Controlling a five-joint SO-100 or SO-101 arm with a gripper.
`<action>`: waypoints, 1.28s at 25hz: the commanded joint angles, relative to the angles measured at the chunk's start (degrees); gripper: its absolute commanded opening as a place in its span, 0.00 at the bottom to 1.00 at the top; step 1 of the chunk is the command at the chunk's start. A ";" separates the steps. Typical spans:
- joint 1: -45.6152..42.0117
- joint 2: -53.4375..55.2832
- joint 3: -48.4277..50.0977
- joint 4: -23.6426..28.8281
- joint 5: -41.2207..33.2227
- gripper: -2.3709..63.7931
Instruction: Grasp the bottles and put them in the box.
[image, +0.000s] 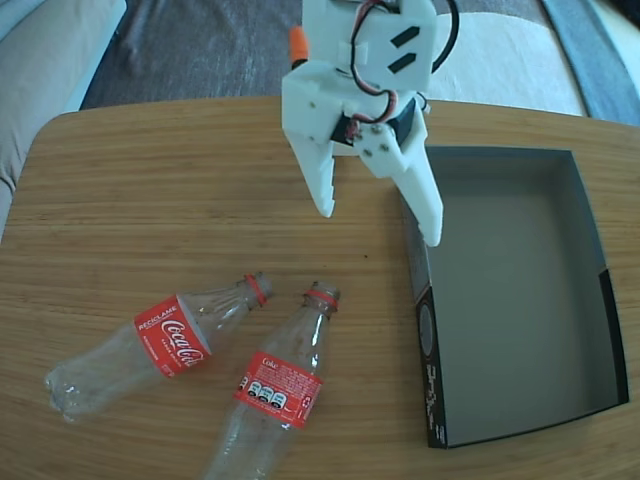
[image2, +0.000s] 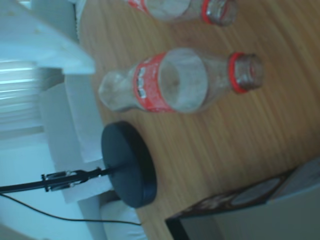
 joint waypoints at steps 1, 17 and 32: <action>-0.09 -1.23 -0.70 -0.62 -0.26 0.75; 5.54 -18.02 -0.79 -0.53 17.84 0.75; 1.85 -18.54 -0.79 -0.62 17.93 0.75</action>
